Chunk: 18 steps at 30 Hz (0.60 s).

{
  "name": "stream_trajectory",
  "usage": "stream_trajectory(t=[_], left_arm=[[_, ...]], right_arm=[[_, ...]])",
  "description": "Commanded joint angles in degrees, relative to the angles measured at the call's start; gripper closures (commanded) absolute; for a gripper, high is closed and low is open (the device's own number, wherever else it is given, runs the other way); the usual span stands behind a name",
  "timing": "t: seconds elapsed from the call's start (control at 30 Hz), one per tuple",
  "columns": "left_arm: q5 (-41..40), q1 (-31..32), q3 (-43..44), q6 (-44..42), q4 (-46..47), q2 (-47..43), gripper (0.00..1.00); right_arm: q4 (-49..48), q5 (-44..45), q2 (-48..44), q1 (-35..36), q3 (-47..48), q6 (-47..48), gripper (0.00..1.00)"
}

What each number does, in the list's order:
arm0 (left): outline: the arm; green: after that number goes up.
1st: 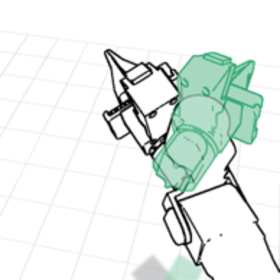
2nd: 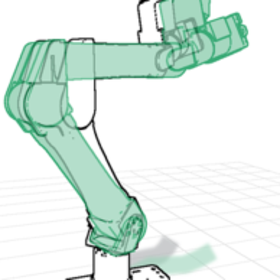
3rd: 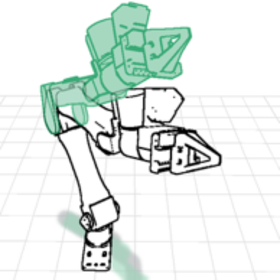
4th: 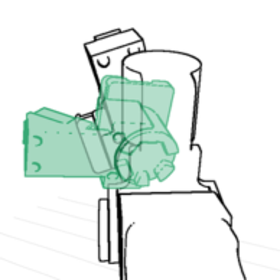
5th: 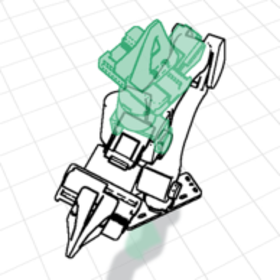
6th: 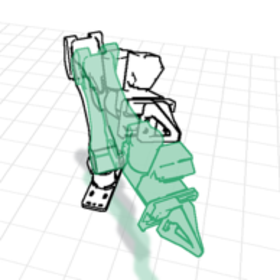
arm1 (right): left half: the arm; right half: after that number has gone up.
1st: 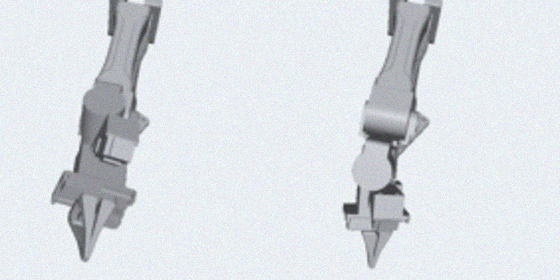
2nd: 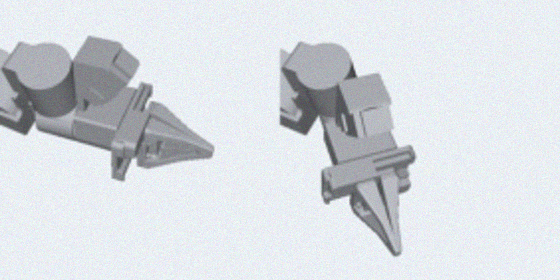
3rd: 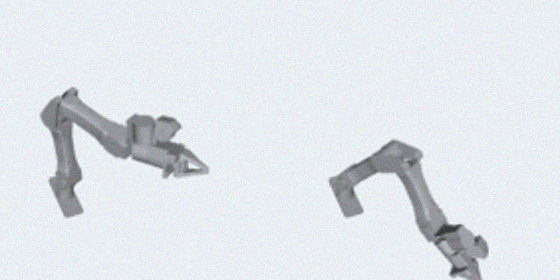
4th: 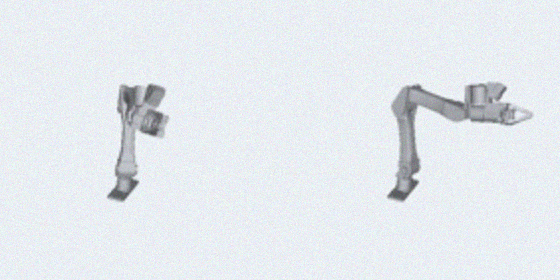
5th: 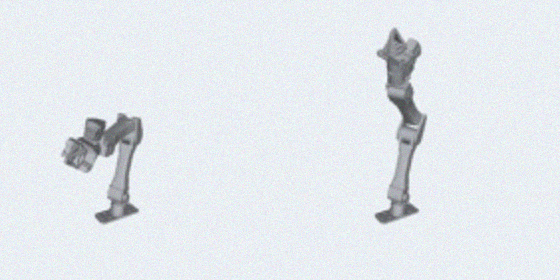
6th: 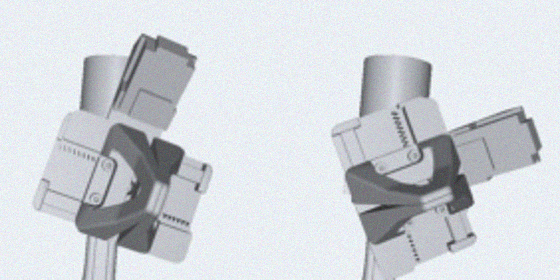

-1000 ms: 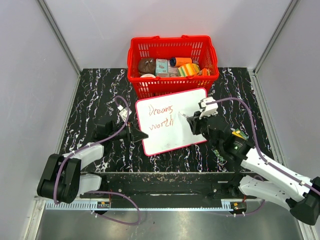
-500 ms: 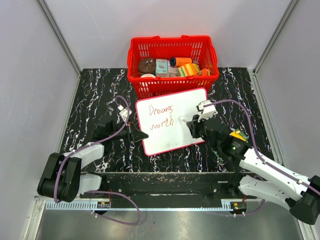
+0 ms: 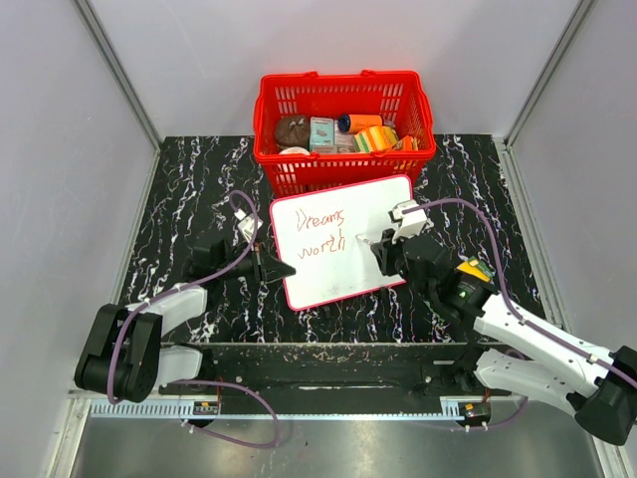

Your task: Write a sentence on the whiteboard

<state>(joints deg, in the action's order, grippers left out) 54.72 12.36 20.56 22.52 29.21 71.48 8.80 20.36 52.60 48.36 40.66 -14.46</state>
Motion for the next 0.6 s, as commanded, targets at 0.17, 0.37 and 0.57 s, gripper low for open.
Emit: stream_trajectory(t=[0.17, 0.37, 0.57], left_arm=[[-5.41, -0.41, 1.68, -5.47, 2.17, 0.85, 1.0], [-5.33, -0.41, 1.77, -5.47, 2.17, 0.76, 1.0], [-5.5, -0.32, 1.85, -5.47, 2.17, 0.94, 1.0]], right_arm=[[-1.15, 1.44, 0.66, -0.37, -0.94, -1.62, 1.0], [0.25, 0.91, 0.31, -0.46, -2.34, -3.12, 1.0], [2.45, -0.14, -0.74, -0.37, -3.13, -4.52, 1.0]])
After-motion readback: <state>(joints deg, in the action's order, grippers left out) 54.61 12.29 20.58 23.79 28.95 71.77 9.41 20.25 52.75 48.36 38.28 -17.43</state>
